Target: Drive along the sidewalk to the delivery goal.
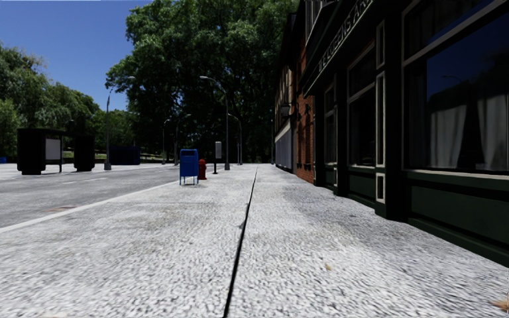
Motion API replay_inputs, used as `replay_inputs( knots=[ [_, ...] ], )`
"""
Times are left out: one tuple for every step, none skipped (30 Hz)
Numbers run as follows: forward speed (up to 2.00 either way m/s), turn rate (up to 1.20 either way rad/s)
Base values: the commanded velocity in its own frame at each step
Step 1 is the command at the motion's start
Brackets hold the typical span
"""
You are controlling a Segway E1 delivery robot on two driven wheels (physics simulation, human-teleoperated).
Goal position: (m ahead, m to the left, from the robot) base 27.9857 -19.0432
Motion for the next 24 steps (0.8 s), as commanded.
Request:
replay_inputs(
  knots=[
    [2.00, 0.00],
    [2.00, 0.00],
    [2.00, 0.00],
    [2.00, 0.00],
    [2.00, 0.00],
    [2.00, 0.00],
    [2.00, 0.00],
    [2.00, 0.00],
    [2.00, 0.00],
    [2.00, 0.00],
    [2.00, 0.00],
    [2.00, 0.00],
    [2.00, 0.00],
    [2.00, 0.00],
    [2.00, 0.00],
    [2.00, 0.00],
    [2.00, 0.00],
    [2.00, 0.00],
    [2.00, 0.00],
    [2.00, 0.00],
    [2.00, 0.00],
    [2.00, 0.00],
    [2.00, 0.00],
    [2.00, 0.00]
  ],
)
